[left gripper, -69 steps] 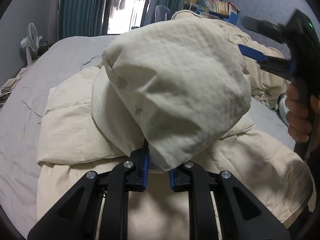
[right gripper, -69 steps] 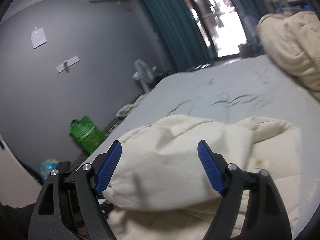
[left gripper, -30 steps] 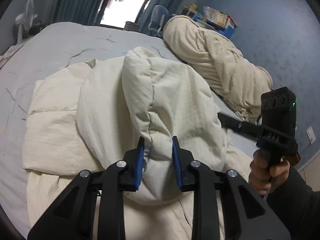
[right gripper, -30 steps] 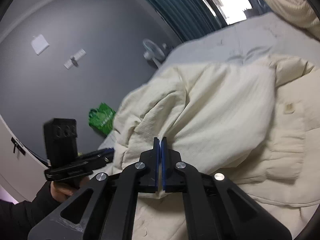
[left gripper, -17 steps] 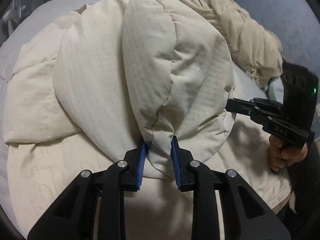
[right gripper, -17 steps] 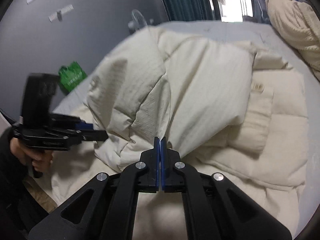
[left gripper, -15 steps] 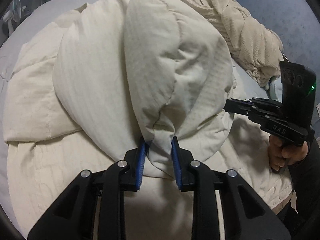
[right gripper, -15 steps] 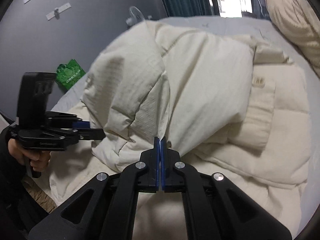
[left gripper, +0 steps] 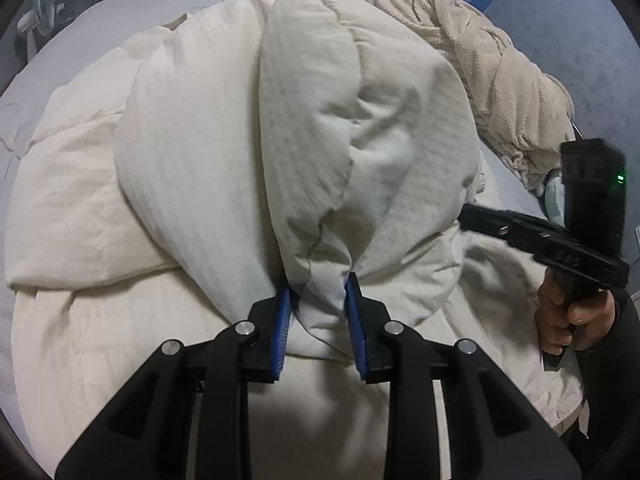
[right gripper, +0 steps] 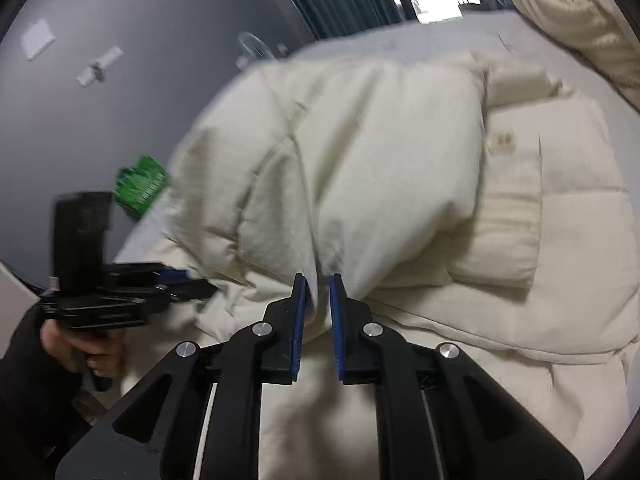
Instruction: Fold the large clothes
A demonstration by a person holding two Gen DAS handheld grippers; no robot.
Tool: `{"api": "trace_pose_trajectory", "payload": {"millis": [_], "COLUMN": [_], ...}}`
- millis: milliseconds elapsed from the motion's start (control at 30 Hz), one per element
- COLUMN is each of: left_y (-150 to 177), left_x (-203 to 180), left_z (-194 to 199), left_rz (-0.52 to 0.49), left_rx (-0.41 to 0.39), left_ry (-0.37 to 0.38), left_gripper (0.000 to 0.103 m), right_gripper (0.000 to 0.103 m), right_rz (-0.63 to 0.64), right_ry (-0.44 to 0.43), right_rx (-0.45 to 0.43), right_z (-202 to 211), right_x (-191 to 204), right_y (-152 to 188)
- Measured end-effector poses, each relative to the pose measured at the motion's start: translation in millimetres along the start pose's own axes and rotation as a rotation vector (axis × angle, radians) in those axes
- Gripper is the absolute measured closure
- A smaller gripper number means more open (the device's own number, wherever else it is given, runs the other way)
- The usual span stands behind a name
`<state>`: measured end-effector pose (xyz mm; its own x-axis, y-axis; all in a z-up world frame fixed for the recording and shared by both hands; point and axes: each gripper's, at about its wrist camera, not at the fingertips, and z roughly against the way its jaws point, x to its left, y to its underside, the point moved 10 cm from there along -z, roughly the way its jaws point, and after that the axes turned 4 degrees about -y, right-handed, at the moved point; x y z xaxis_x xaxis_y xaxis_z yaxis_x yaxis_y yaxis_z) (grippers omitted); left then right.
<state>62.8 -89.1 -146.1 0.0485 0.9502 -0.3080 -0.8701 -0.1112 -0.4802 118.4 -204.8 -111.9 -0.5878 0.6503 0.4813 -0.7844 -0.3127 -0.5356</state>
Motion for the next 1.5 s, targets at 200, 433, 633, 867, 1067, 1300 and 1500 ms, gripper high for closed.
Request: {"api": "trace_pose_trajectory", "payload": {"millis": [200,433,633,867,1067,1300,1500], "left_y": [-3,13,37,74,95,113,126], "left_x": [3,0,27,109,148,133,130], "left_z": [-6,31,78,112,124,118,105], "left_rz": [0.002,0.043,0.023,0.179,0.272,0.259,0.278], "left_rx": [-0.008,0.001,0.061,0.179,0.217,0.333,0.423], "left_ry": [-0.003,0.058,0.042,-0.017,-0.021,0.069,0.078], "left_gripper": [0.078,0.059,0.040,0.030,0.030,0.030,0.030], "right_gripper": [0.090,0.033,0.021,0.019,0.019,0.019,0.019], "right_rz": [0.019,-0.016,-0.035,-0.131,-0.255,-0.316,-0.317], "right_ry": [0.025,-0.055,-0.050,0.079,0.062,-0.017,-0.080], "right_rx": [0.014,0.038,0.003,0.063,0.068,0.111,0.134], "right_z": [-6,30,108,160,178,174,170], "right_x": [3,22,-4,-82,-115,-108,-97], "right_y": [5,15,15,63,107,130,134]}}
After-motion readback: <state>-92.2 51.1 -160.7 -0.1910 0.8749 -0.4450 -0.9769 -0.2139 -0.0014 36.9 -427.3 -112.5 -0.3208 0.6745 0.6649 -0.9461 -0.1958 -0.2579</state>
